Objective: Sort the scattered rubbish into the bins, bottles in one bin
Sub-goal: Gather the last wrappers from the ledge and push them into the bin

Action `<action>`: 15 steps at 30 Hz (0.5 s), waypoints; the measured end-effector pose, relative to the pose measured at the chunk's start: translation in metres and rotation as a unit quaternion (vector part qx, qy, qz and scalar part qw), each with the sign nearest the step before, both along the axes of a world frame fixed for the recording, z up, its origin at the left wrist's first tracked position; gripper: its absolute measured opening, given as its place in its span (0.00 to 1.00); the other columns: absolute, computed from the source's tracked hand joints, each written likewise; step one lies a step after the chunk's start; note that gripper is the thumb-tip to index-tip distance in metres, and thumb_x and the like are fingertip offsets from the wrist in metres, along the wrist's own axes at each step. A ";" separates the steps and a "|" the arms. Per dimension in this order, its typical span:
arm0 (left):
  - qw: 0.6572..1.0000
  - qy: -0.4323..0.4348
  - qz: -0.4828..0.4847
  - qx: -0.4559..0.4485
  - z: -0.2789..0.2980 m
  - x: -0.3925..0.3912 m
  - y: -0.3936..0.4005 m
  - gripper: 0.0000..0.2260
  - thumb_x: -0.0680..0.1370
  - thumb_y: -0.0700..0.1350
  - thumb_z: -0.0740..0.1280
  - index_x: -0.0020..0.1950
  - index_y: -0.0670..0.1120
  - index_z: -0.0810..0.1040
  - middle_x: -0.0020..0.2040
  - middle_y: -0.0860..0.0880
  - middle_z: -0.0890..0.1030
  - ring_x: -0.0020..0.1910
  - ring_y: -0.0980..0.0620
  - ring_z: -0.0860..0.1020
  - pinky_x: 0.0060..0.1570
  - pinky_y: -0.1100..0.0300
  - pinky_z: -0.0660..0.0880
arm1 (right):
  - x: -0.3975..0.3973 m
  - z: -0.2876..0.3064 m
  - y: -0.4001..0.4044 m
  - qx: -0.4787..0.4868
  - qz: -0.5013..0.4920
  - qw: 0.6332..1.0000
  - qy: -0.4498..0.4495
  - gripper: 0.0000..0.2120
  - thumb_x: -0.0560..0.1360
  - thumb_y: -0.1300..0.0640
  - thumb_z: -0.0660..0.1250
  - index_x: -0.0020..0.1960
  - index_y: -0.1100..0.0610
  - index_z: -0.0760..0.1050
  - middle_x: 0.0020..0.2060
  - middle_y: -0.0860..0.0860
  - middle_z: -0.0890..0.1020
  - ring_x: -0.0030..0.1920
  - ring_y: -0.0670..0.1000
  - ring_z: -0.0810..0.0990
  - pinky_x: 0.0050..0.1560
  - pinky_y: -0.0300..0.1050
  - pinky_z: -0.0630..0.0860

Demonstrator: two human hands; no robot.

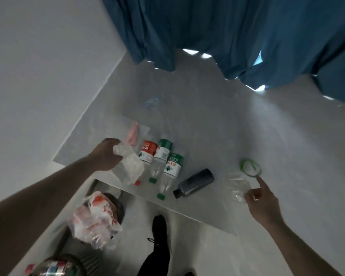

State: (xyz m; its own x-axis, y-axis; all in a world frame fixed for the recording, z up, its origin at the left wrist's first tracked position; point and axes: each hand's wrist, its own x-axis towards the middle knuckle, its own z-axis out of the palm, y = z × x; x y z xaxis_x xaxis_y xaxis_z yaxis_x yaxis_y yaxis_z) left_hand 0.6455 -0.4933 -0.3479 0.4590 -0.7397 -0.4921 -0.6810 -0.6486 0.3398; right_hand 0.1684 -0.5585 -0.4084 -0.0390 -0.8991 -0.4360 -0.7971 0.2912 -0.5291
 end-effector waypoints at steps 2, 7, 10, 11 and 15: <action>0.998 -0.009 -0.029 0.056 -0.010 0.024 -0.038 0.26 0.75 0.35 0.68 0.74 0.41 0.71 0.72 0.41 0.71 0.67 0.40 0.74 0.61 0.55 0.73 | 0.000 -0.014 -0.031 0.011 0.011 0.999 0.050 0.29 0.76 0.62 0.70 0.75 0.62 0.67 0.49 0.54 0.84 0.54 0.63 0.81 0.56 0.51 0.73; 0.956 -0.116 -0.207 0.173 -0.043 0.067 -0.112 0.28 0.73 0.43 0.67 0.73 0.52 0.68 0.68 0.50 0.73 0.56 0.46 0.80 0.56 0.55 0.75 | -0.006 -0.066 -0.099 0.061 0.046 0.984 0.158 0.27 0.76 0.56 0.67 0.73 0.62 0.71 0.68 0.56 0.78 0.55 0.61 0.83 0.55 0.48 0.77; 0.936 -0.162 -0.251 0.184 -0.059 0.072 -0.145 0.26 0.68 0.45 0.69 0.65 0.57 0.69 0.64 0.54 0.74 0.46 0.49 0.79 0.49 0.57 0.75 | -0.005 -0.085 -0.128 0.096 0.044 0.976 0.190 0.32 0.76 0.55 0.66 0.78 0.57 0.63 0.68 0.57 0.77 0.51 0.60 0.83 0.50 0.47 0.79; 0.935 -0.164 -0.258 0.181 -0.064 0.073 -0.153 0.28 0.68 0.44 0.71 0.66 0.57 0.68 0.67 0.55 0.72 0.46 0.49 0.79 0.45 0.58 0.74 | -0.002 -0.087 -0.133 0.103 0.041 0.975 0.191 0.36 0.76 0.55 0.66 0.81 0.55 0.56 0.64 0.59 0.79 0.51 0.61 0.83 0.49 0.48 0.78; 0.938 -0.148 -0.257 0.181 -0.098 0.073 -0.172 0.42 0.69 0.37 0.73 0.78 0.54 0.59 0.81 0.53 0.53 0.51 0.46 0.81 0.33 0.61 0.68 | -0.007 -0.103 -0.149 0.115 0.057 0.969 0.211 0.42 0.73 0.51 0.73 0.79 0.52 0.54 0.53 0.63 0.83 0.53 0.65 0.82 0.49 0.52 0.78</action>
